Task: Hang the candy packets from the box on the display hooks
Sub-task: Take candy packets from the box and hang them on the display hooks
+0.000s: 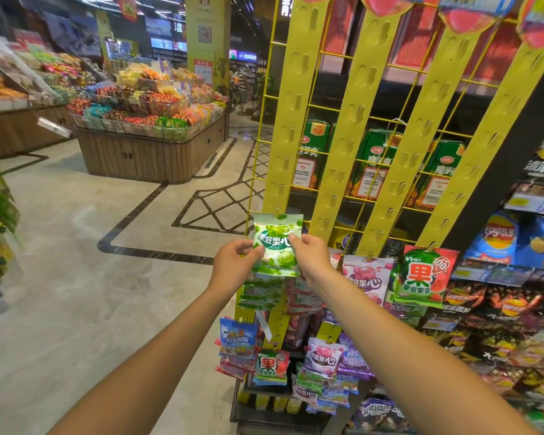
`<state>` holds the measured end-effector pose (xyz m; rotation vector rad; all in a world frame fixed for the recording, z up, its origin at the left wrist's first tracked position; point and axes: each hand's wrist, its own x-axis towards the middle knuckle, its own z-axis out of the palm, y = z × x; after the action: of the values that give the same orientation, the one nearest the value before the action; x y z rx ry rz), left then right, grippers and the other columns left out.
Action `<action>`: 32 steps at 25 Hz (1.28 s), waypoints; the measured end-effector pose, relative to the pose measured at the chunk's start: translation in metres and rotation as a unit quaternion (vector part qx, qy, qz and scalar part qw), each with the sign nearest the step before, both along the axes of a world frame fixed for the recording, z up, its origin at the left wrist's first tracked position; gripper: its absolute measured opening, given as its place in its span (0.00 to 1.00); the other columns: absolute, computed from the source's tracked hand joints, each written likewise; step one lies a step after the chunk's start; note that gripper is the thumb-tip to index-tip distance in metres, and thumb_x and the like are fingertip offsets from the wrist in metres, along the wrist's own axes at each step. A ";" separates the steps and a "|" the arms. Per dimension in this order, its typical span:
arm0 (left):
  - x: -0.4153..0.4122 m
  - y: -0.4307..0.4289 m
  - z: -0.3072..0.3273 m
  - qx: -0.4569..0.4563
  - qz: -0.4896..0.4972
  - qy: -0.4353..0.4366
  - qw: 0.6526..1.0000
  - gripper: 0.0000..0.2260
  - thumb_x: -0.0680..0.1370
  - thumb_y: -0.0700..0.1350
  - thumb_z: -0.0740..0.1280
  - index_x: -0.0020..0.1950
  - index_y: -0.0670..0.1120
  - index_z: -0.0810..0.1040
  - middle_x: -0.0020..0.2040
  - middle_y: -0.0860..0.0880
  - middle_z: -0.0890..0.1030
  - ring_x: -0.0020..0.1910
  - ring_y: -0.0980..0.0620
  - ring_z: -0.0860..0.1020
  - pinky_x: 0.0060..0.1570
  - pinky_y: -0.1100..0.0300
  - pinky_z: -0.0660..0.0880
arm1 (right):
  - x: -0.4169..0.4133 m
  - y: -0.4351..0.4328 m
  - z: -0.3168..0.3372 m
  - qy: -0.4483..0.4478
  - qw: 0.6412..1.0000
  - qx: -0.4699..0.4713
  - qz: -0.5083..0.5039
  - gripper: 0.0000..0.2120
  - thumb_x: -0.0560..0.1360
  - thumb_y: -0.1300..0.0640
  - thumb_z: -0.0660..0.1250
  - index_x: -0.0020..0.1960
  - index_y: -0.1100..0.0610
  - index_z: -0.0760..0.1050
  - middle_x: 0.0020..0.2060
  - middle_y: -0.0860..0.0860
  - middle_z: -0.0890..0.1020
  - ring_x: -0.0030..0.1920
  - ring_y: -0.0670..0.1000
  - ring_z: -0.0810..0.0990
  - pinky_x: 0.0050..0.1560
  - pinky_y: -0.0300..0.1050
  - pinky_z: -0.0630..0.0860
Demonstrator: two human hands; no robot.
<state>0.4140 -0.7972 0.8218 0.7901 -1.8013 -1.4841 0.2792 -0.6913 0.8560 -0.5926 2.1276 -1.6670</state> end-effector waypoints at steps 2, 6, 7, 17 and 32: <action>0.003 -0.001 -0.008 -0.010 -0.010 -0.008 1.000 0.09 0.79 0.53 0.73 0.56 0.52 0.85 0.50 0.51 0.88 0.47 0.53 0.86 0.42 0.51 0.81 | 0.000 -0.001 -0.010 0.013 1.000 0.010 -0.001 0.21 0.81 0.45 0.66 0.55 0.64 0.82 0.50 0.65 0.84 0.45 0.50 0.78 0.46 0.47 0.70; 0.008 -0.003 -0.009 -0.058 0.019 -0.034 0.998 0.05 0.78 0.54 0.74 0.53 0.56 0.83 0.49 0.55 0.84 0.48 0.54 0.84 0.44 0.50 0.82 | 0.006 0.003 -0.007 0.070 0.997 0.039 -0.009 0.23 0.80 0.44 0.67 0.53 0.65 0.81 0.51 0.65 0.83 0.40 0.56 0.79 0.44 0.52 0.74; 0.009 -0.002 -0.008 -0.068 0.026 -0.043 0.996 0.07 0.78 0.53 0.74 0.54 0.55 0.82 0.49 0.55 0.84 0.48 0.55 0.83 0.43 0.53 0.81 | 0.006 0.005 -0.006 0.091 0.994 0.050 -0.012 0.22 0.80 0.43 0.68 0.51 0.64 0.82 0.49 0.63 0.84 0.43 0.59 0.82 0.46 0.55 0.78; 0.021 0.002 -0.010 -0.140 0.069 -0.095 0.983 0.10 0.78 0.56 0.73 0.57 0.58 0.79 0.54 0.60 0.82 0.46 0.59 0.82 0.44 0.52 0.81 | 0.010 0.021 -0.001 0.084 0.996 0.036 -0.003 0.09 0.79 0.50 0.73 0.56 0.53 0.80 0.43 0.43 0.84 0.42 0.48 0.86 0.47 0.55 0.86; 0.002 0.101 -0.006 -0.428 0.073 -0.195 0.879 0.18 0.79 0.55 0.71 0.68 0.54 0.77 0.66 0.52 0.77 0.67 0.49 0.74 0.63 0.47 0.76 | -0.022 0.159 -0.007 0.307 0.939 0.122 0.098 0.13 0.80 0.47 0.68 0.63 0.49 0.78 0.59 0.46 0.80 0.59 0.48 0.78 0.58 0.48 0.77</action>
<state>0.4162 -0.6957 0.8158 0.7468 -2.3350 -0.3166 0.2568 -0.5324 0.8488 -1.3306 2.5257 -1.1771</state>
